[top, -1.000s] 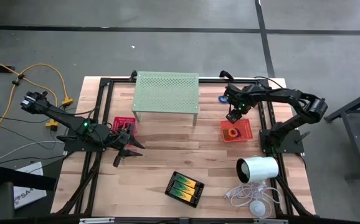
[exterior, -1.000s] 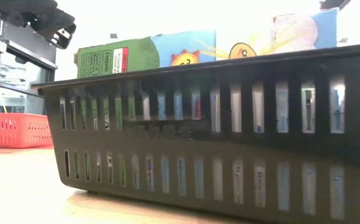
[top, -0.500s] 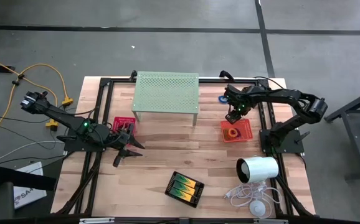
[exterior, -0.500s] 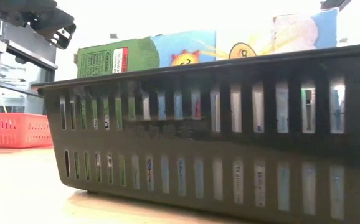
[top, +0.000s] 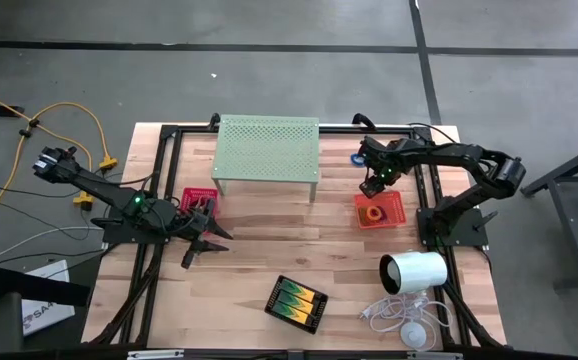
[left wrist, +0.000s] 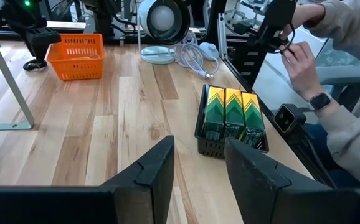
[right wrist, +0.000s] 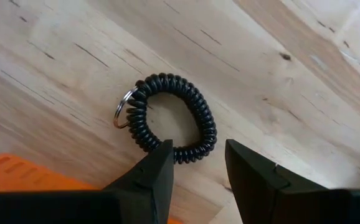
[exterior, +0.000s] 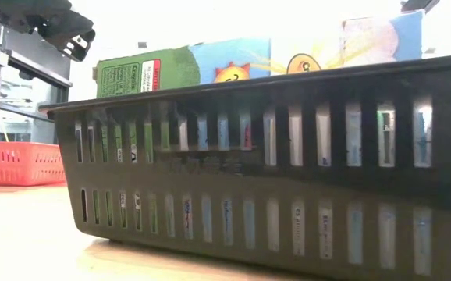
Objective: Pick & Place Office Desk Supplies
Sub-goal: Put the black spring keychain into the orange bin, then put the blue spring keychain into the orange bin
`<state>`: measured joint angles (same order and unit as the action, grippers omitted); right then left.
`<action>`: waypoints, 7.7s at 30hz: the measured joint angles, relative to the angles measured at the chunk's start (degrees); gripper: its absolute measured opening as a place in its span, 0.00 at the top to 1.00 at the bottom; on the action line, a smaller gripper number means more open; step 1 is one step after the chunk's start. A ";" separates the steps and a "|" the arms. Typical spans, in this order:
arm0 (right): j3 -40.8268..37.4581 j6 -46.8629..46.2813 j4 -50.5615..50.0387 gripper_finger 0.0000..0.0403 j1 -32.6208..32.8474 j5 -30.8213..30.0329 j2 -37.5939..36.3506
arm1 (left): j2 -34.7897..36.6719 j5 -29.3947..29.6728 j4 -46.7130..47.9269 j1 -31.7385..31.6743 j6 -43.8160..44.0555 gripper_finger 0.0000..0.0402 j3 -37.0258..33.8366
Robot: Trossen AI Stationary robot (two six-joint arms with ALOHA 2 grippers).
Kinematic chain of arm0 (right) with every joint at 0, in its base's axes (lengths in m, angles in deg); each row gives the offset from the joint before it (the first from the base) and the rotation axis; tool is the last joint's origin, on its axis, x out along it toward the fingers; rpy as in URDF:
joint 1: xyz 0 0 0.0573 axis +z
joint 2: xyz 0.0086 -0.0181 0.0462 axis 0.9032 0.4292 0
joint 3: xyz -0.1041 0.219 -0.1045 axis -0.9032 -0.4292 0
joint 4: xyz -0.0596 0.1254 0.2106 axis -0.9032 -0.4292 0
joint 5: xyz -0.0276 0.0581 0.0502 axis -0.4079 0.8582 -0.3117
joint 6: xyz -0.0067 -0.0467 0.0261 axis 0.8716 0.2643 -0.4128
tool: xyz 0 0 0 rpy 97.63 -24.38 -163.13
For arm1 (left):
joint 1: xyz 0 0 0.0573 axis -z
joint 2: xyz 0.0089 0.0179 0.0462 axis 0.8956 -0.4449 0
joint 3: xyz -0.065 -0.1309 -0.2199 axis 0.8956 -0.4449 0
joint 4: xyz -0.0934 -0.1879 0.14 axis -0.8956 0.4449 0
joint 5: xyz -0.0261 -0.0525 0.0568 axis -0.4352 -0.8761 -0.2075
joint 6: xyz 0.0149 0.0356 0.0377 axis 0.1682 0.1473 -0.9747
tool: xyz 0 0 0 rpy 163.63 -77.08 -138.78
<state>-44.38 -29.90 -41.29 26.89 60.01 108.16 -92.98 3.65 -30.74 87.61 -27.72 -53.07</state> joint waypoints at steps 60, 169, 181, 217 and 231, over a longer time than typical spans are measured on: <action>-0.11 -1.53 2.99 0.97 0.20 1.76 2.78 | -0.02 -0.05 -0.08 0.00 0.00 0.66 0.00; 0.07 -26.03 -19.87 0.79 19.43 6.17 -22.82 | -0.02 0.24 -0.09 -0.01 0.00 0.66 0.00; 0.06 -26.40 -18.97 0.65 19.43 6.10 -22.82 | -0.02 0.13 -0.09 -0.02 0.00 0.66 0.00; 0.24 -7.25 12.17 0.69 2.05 5.62 -11.20 | -0.01 0.04 -0.11 -0.01 0.00 0.66 0.00; 16.88 5.88 5.19 0.69 -2.25 0.51 3.66 | 0.00 0.26 -0.11 -0.02 0.00 0.66 0.00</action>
<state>-27.50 -24.02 -36.10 24.63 60.52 111.82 -92.97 3.92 -30.85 87.59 -27.72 -53.07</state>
